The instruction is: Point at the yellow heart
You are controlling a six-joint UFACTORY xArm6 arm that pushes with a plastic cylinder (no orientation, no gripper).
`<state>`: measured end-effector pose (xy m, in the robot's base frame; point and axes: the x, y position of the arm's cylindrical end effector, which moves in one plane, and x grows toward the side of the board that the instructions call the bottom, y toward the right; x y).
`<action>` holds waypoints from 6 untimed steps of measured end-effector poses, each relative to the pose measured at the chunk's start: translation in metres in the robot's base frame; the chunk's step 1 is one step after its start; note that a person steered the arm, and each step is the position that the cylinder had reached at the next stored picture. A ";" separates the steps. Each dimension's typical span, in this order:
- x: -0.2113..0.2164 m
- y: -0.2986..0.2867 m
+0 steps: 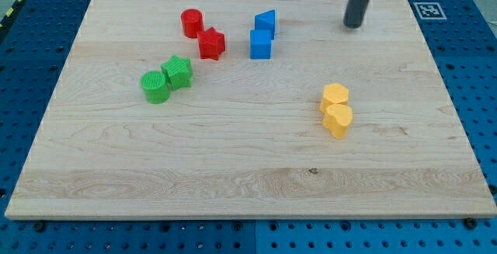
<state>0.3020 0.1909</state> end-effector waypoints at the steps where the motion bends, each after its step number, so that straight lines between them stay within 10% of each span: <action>1: 0.071 0.008; 3: 0.184 0.009; 6: 0.187 -0.045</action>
